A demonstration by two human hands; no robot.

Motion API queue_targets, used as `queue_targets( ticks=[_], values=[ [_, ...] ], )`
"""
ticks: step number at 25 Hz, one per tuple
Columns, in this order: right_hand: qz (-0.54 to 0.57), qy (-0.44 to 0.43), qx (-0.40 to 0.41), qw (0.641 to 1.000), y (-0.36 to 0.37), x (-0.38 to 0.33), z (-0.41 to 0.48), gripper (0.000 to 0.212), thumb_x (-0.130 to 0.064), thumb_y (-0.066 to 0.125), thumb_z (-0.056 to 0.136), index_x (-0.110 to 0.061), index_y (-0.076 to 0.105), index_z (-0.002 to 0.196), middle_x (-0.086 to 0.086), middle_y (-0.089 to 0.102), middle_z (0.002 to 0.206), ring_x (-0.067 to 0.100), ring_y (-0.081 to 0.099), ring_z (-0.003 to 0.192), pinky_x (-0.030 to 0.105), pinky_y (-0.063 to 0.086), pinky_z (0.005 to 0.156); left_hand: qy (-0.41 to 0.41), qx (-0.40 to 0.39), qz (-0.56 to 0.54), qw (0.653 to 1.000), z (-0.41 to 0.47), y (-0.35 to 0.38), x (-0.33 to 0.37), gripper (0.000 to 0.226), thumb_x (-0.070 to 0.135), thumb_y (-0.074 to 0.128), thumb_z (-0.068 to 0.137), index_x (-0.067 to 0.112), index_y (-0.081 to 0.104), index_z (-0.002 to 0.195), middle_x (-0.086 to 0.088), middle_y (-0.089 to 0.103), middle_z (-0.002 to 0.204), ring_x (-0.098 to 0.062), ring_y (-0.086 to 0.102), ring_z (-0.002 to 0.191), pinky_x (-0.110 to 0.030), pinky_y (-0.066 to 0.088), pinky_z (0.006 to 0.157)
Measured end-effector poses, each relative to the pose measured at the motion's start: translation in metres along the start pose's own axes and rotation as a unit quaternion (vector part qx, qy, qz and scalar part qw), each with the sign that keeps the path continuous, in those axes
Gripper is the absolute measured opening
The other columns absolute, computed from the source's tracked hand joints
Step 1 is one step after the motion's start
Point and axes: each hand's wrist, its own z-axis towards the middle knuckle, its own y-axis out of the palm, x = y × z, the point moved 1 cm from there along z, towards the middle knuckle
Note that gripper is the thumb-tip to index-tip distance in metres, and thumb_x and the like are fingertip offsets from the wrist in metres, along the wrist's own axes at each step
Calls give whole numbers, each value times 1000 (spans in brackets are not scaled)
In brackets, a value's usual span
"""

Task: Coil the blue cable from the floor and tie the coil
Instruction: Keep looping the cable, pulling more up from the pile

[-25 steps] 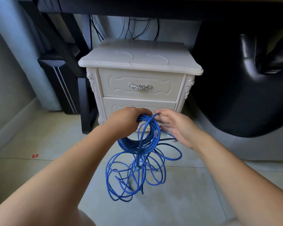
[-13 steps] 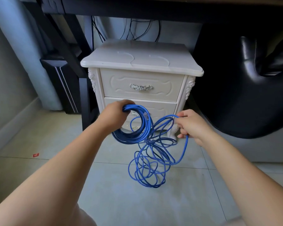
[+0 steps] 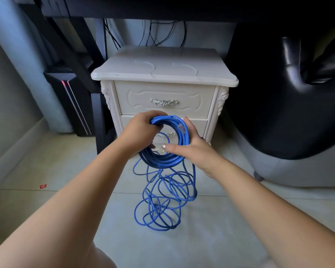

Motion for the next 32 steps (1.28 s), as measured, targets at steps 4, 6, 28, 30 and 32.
queue_targets(
  ticks=[4,6,28,30,32],
  values=[
    [72,-16,96,993,-3,7,17,24,-7,69,83,-19,64,103,2,69,90,14,66,72,38,52,82,11,-28,-63,998,-8,3,15,20,15,62,93,22,69,111,10,56,60,-11,48,52,-31,58,56],
    [179,12,129,975,-10,5,24,17,1,56,88,-14,63,87,1,62,68,12,58,53,38,52,72,-8,-95,-206,974,-8,1,24,37,44,64,88,14,66,110,2,62,75,-16,57,66,-38,59,73],
    [393,72,120,909,-58,-13,0,31,0,39,91,-4,57,116,28,66,107,41,69,94,51,60,69,-280,-156,-483,815,-28,69,-11,23,12,50,99,6,70,89,-12,74,92,-18,74,77,-28,61,71],
    [372,79,110,918,-61,-15,-2,30,1,38,92,-2,57,115,25,67,102,39,70,87,48,59,63,-275,-137,-477,823,-29,72,-10,19,13,52,99,8,68,90,-8,75,87,-16,73,75,-28,61,72],
    [353,94,106,925,-60,-16,-3,31,1,39,91,0,59,115,25,67,105,39,70,90,48,59,65,-282,-108,-470,830,-26,75,-12,14,15,54,98,8,67,96,-4,73,77,-12,72,69,-26,60,69]
  ],
)
